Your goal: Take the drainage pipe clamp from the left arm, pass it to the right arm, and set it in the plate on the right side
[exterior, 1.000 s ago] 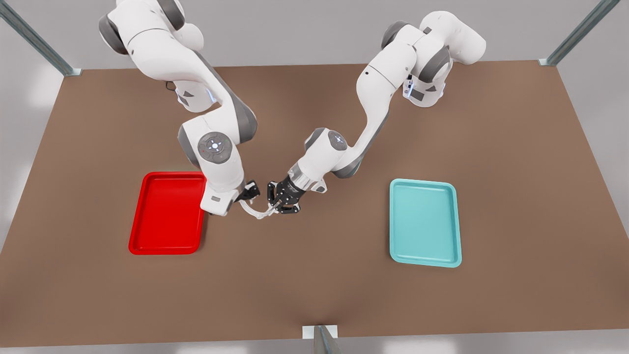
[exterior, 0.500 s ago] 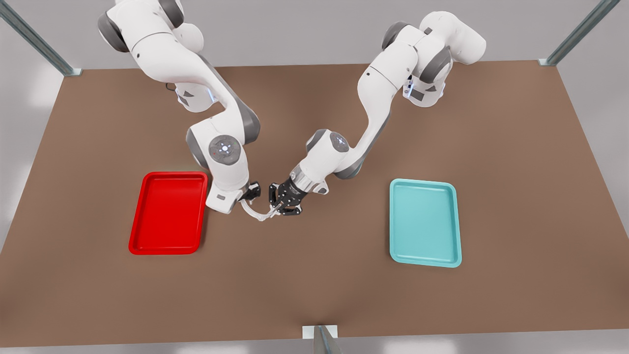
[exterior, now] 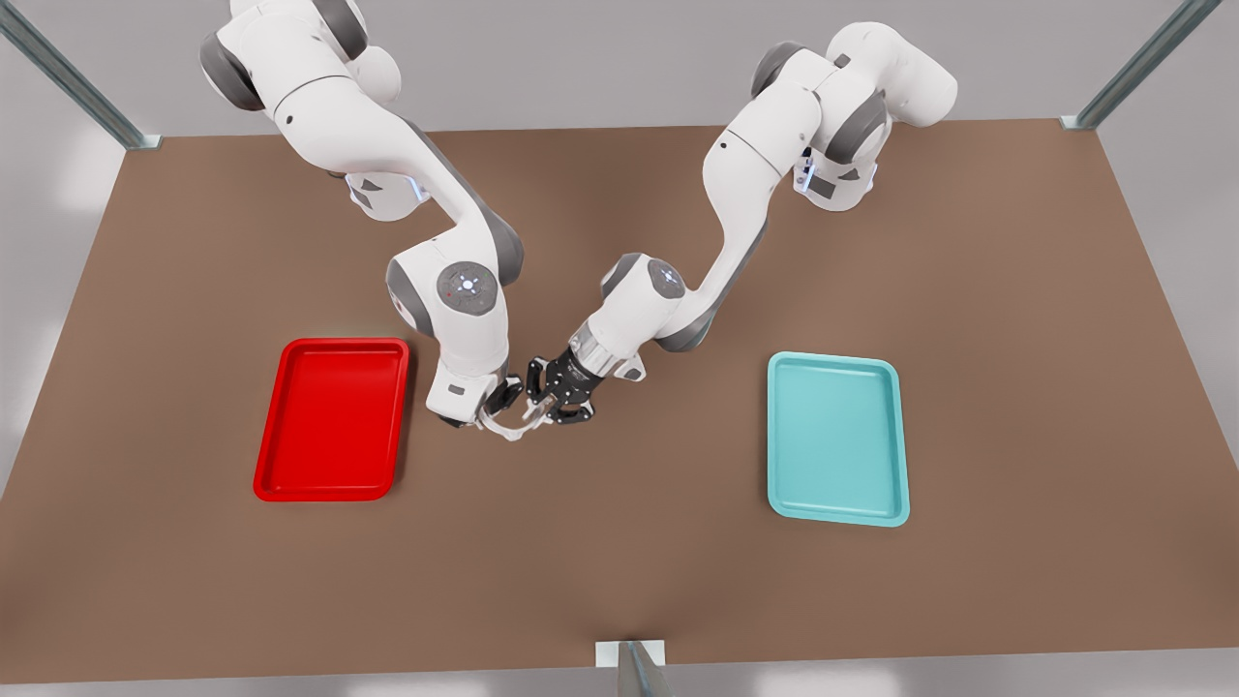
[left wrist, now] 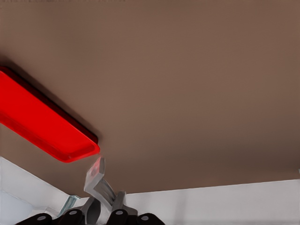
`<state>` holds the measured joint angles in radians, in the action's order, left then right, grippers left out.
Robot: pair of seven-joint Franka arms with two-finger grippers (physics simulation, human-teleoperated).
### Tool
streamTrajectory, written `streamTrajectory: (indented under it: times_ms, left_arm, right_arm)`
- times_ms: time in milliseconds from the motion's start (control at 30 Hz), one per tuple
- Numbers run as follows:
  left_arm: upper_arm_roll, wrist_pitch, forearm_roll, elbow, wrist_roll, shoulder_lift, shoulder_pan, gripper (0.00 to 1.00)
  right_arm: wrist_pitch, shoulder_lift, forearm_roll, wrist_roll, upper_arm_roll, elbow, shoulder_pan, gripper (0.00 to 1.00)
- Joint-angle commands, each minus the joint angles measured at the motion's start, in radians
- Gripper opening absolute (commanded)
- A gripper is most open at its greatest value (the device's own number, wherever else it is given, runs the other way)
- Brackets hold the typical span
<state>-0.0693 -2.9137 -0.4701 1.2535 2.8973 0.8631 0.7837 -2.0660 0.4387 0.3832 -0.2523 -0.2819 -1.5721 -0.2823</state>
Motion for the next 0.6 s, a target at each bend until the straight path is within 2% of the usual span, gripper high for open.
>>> streamTrajectory:
  times_ms: [0,233,333,433,500,567]
  left_arm:
    - [0.0,-0.001,0.004,-0.002,0.611,-0.003,0.002,1.0]
    - [0.0,0.004,0.018,0.007,0.591,-0.013,0.002,1.0]
    - [-0.001,0.1,0.018,0.168,0.53,-0.182,0.009,1.0]
    - [0.002,0.442,0.018,0.204,0.361,-0.348,-0.089,1.0]
    - [-0.003,0.732,0.011,0.192,-0.024,-0.4,-0.211,1.0]
    - [0.006,1.123,0.031,0.119,-0.798,-0.403,-0.425,1.0]
  right_arm:
    - [-0.014,-0.001,0.014,-0.041,0.0,-0.002,0.0,0.21]
    - [-0.013,-0.009,0.016,-0.039,0.0,-0.019,0.003,0.21]
    - [-0.08,-0.055,0.072,-0.039,0.0,-0.137,0.015,0.21]
    - [-0.086,-0.061,0.094,-0.038,0.0,-0.154,0.029,0.21]
    - [-0.086,-0.074,0.092,-0.025,-0.014,-0.17,0.084,0.21]
    - [-0.097,-0.066,0.091,0.077,-0.18,-0.2,0.32,0.21]
